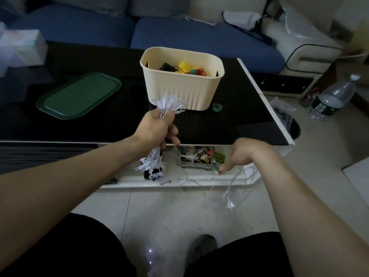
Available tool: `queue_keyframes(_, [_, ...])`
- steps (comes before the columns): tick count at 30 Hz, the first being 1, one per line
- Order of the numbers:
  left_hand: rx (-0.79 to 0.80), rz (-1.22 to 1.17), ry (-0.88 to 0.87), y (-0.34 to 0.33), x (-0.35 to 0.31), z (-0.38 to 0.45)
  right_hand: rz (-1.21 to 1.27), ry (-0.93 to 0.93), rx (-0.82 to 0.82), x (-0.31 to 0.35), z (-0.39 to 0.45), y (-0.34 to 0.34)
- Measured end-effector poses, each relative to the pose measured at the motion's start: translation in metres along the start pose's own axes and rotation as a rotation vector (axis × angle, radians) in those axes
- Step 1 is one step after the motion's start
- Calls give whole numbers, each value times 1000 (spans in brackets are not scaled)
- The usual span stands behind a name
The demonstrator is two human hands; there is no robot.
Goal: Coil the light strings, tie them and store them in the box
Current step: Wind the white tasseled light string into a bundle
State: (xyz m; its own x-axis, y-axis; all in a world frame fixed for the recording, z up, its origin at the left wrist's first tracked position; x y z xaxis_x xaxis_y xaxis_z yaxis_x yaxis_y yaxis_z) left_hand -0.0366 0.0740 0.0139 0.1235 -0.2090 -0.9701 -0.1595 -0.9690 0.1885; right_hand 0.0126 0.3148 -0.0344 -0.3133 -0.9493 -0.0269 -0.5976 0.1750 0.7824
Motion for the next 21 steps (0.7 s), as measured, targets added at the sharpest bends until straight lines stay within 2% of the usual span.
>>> queue_keyframes(3, [24,2,-27,-3,-5,-3,24,114,-18,25,-6,-3])
queue_keyframes(7, [88,-18,-69,-12,-9,-6,426,429,-1,82,-25,-14])
queue_keyframes(10, [132,-24,-89,-18,-12,-8,534,587,-119,108,-30,-5])
queue_keyframes(15, [105,-65,-100,-14,-11,-3,612,615,-123,117,-34,-2])
queue_keyframes(21, [-84,-167,-53,11,0,9,646,569,109,112,-35,-22])
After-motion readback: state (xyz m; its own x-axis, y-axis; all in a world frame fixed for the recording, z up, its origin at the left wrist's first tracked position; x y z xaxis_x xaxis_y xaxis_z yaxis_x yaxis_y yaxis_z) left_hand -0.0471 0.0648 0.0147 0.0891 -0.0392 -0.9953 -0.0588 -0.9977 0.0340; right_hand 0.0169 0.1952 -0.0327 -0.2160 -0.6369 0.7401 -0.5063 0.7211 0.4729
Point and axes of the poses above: each hand's wrist, its own z-axis towards the middle knuckle, its own y-axis out of the back of the hand, x = y × z, the point moved 10 cm from there along z, towards the middle knuckle, and after that the axes turned 2 degrees about -x, right-handed, at the moved point
